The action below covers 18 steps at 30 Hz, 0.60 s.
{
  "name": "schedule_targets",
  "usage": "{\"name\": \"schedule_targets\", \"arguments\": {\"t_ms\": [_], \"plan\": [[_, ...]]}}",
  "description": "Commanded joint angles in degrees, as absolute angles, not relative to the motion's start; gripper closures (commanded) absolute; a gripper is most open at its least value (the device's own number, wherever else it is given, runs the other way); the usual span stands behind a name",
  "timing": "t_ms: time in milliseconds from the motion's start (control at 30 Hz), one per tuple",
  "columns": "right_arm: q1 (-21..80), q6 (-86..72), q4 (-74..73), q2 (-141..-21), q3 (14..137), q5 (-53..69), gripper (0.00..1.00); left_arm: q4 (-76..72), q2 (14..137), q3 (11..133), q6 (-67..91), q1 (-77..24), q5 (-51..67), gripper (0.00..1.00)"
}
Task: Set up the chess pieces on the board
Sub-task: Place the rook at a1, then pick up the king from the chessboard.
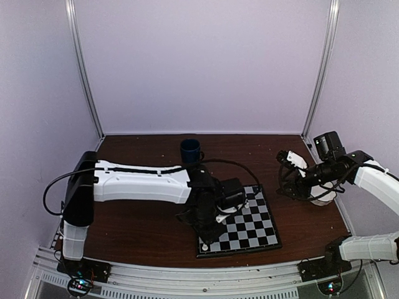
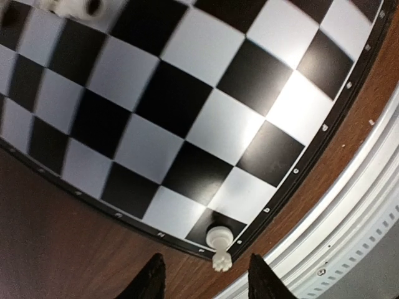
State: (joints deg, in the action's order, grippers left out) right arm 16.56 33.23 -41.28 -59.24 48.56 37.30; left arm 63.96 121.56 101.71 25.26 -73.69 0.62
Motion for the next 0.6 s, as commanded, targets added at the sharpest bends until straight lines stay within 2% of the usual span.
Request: {"name": "schedule_targets", "arguments": {"t_ms": [0, 200, 433, 567], "plan": [[16.1, 33.8, -40.3, -58.9, 48.1, 37.9, 0.41, 61.6, 111.4, 105.0, 23.8, -68.6, -3.9, 0.51], [16.0, 34.4, -40.4, -58.6, 47.8, 37.8, 0.41, 54.8, 113.3, 106.4, 22.5, -60.9, -4.5, 0.47], [15.9, 35.0, -40.4, -58.4, 47.6, 37.1, 0.41, 56.7, 125.9, 118.6, 20.6, -58.4, -5.4, 0.47], [15.8, 35.2, -40.3, -58.2, 47.3, 36.9, 0.41, 60.8, 132.3, 126.6, 22.0, -56.2, -2.0, 0.46]]}}
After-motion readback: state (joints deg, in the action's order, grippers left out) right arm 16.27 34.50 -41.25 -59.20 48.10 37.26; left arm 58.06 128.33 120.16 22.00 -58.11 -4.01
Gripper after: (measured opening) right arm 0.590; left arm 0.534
